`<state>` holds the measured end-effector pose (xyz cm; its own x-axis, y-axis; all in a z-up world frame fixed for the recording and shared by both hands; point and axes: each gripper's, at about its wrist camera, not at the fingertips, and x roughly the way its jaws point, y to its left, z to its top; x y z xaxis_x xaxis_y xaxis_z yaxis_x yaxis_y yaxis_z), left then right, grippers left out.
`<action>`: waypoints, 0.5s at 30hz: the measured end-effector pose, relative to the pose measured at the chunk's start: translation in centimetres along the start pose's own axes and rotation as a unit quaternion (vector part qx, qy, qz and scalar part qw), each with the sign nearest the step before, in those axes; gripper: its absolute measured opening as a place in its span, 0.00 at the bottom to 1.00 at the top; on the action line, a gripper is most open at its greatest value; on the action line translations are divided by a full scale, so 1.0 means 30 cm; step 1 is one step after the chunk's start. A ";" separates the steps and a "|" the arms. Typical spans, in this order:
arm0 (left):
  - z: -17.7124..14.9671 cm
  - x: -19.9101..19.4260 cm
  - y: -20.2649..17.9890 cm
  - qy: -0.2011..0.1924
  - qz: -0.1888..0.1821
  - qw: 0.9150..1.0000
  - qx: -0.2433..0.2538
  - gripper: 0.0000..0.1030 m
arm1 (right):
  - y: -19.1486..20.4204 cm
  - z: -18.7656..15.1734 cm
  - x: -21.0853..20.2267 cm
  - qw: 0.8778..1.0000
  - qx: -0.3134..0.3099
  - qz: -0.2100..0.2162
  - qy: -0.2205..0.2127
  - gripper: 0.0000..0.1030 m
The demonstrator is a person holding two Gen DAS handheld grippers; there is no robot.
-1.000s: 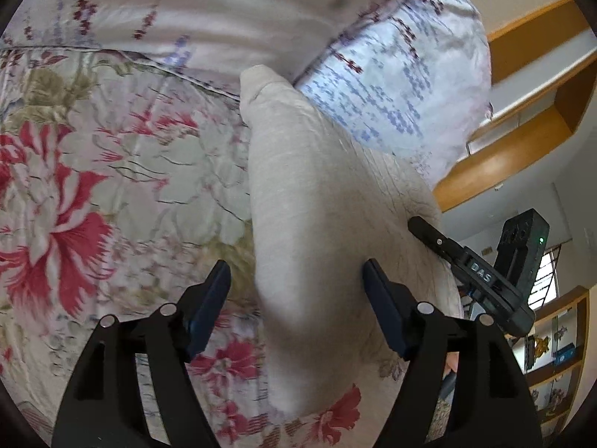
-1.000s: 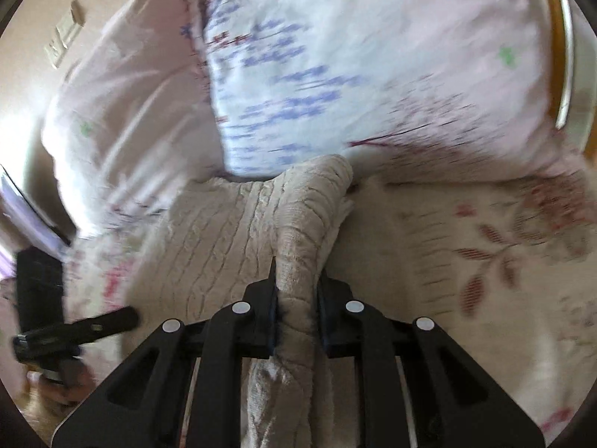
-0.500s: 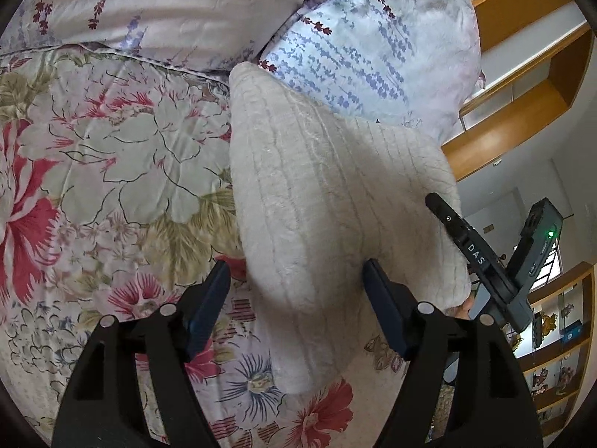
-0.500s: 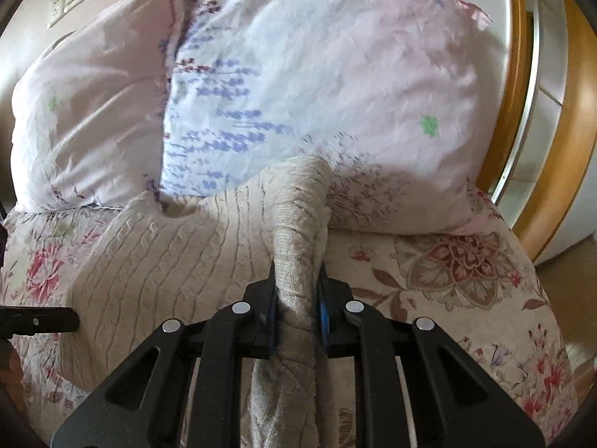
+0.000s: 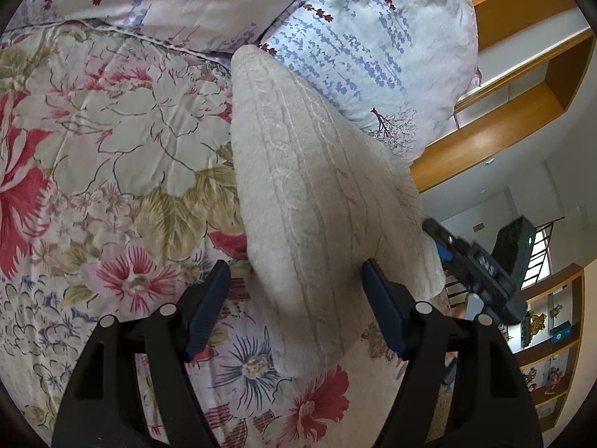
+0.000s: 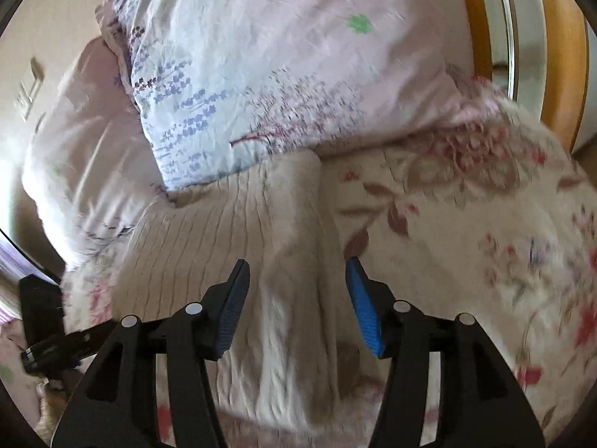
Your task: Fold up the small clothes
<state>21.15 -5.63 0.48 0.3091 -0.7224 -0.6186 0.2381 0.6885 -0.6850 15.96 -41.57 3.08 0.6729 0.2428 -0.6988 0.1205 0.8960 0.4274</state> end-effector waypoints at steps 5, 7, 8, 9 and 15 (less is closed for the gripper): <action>-0.017 -0.005 0.000 0.000 -0.002 1.000 -0.001 0.59 | -0.054 -0.071 -0.019 0.998 0.043 0.046 0.022 0.43; -0.030 -0.004 0.005 0.002 -0.009 1.000 -0.005 0.50 | -0.054 -0.092 -0.014 0.997 0.037 0.054 0.028 0.24; -0.034 0.000 0.007 0.005 -0.017 1.000 -0.009 0.39 | -0.052 -0.093 -0.015 0.998 0.032 0.053 0.026 0.20; -0.039 0.004 0.010 0.008 -0.027 1.000 -0.015 0.33 | -0.040 -0.094 -0.026 0.998 0.024 0.050 0.017 0.19; -0.063 -0.016 0.008 -0.003 -0.027 1.000 -0.009 0.18 | 0.017 -0.082 -0.118 0.998 -0.012 0.054 -0.033 0.12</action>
<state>19.32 -5.23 -0.11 0.3023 -0.7585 -0.5774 0.2378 0.6466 -0.7249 11.85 -41.06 4.37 0.7271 0.3142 -0.6104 0.0285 0.8745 0.4841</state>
